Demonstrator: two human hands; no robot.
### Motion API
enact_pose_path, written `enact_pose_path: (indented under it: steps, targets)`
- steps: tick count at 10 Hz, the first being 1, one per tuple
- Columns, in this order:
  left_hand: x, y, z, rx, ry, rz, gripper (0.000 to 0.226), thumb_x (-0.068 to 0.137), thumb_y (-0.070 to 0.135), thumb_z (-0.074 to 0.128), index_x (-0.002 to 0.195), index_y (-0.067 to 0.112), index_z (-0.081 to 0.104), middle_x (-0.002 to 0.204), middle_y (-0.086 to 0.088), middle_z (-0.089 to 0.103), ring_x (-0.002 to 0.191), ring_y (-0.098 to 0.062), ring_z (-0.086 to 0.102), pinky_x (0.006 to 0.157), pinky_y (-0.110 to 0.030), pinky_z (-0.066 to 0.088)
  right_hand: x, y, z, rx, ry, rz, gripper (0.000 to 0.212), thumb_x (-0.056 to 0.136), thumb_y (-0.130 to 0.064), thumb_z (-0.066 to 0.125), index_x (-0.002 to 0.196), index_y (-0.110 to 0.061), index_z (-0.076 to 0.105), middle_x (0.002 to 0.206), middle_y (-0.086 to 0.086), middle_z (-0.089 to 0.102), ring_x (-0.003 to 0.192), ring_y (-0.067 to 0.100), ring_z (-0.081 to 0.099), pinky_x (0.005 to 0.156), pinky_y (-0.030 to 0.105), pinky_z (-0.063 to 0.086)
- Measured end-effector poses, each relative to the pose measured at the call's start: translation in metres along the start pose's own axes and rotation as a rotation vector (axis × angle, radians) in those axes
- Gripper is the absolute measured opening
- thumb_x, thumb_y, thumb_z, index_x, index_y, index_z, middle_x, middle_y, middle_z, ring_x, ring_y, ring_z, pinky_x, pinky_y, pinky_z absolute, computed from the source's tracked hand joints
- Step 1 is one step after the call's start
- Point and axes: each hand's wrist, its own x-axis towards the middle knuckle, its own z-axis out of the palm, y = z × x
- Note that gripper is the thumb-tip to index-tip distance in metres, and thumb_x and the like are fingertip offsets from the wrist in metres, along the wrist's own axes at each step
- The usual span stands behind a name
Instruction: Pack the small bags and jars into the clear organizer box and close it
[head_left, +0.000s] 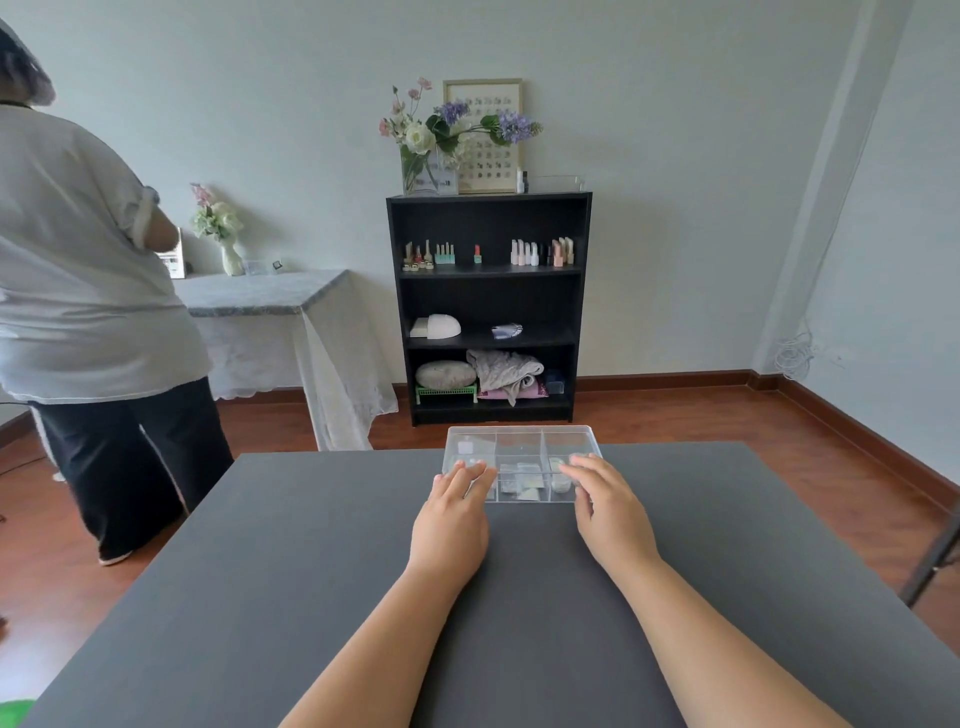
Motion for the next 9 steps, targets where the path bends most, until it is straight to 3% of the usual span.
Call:
enact_pose_path:
  steps: [1, 5, 6, 7, 8, 9]
  targets:
    - [0.005, 0.000, 0.002, 0.009, -0.005, -0.018, 0.065, 0.087, -0.004, 0.040, 0.146, 0.022, 0.032, 0.150, 0.005, 0.033, 0.144, -0.019, 0.018, 0.119, -0.035, 0.011, 0.004, 0.002, 0.002, -0.003, -0.039, -0.007, 0.046, 0.087, 0.008, 0.053, 0.122, -0.019, 0.064, 0.132, 0.001, 0.055, 0.124, 0.016, 0.050, 0.084, 0.021, 0.043]
    - [0.009, -0.001, 0.008, 0.003, -0.013, -0.036, 0.071, 0.083, -0.007, 0.038, 0.147, 0.020, 0.028, 0.152, 0.003, 0.028, 0.146, -0.020, 0.011, 0.119, -0.037, 0.007, 0.012, 0.006, 0.007, -0.022, -0.072, -0.022, 0.043, 0.086, 0.006, 0.056, 0.124, -0.014, 0.061, 0.137, 0.003, 0.051, 0.130, 0.019, 0.044, 0.085, 0.022, 0.043]
    - [0.008, -0.001, 0.007, 0.013, -0.043, -0.036, 0.071, 0.084, -0.006, 0.036, 0.149, 0.021, 0.023, 0.155, 0.003, 0.023, 0.147, -0.021, 0.006, 0.119, -0.037, 0.004, 0.011, 0.003, 0.005, -0.043, -0.068, -0.041, 0.044, 0.085, 0.005, 0.059, 0.125, -0.014, 0.061, 0.137, 0.004, 0.052, 0.132, 0.025, 0.044, 0.093, 0.031, 0.045]
    - [0.003, 0.001, 0.006, 0.044, -0.057, -0.053, 0.066, 0.090, 0.008, 0.038, 0.150, 0.025, 0.018, 0.160, 0.005, 0.010, 0.147, -0.020, 0.000, 0.118, -0.039, 0.000, 0.010, 0.001, 0.004, -0.116, -0.034, -0.086, 0.049, 0.082, 0.005, 0.066, 0.126, -0.014, 0.061, 0.140, 0.011, 0.049, 0.133, 0.034, 0.040, 0.107, 0.040, 0.029]
    - [-0.005, 0.000, 0.002, 0.031, -0.052, -0.060, 0.063, 0.093, 0.026, 0.039, 0.150, 0.031, 0.014, 0.161, 0.008, -0.004, 0.147, -0.021, -0.004, 0.117, -0.041, -0.002, 0.003, -0.004, -0.002, -0.036, 0.047, -0.083, 0.047, 0.081, 0.003, 0.068, 0.125, -0.015, 0.062, 0.141, 0.013, 0.047, 0.130, 0.033, 0.041, 0.105, 0.041, 0.032]
    - [-0.018, -0.002, 0.001, 0.009, -0.086, -0.053, 0.062, 0.094, 0.038, 0.038, 0.150, 0.035, 0.010, 0.160, 0.011, -0.009, 0.147, -0.021, -0.009, 0.116, -0.043, -0.004, -0.007, -0.012, -0.013, 0.147, 0.225, 0.002, 0.036, 0.082, 0.001, 0.068, 0.114, -0.015, 0.066, 0.131, 0.005, 0.050, 0.123, 0.026, 0.045, 0.101, 0.039, 0.039]
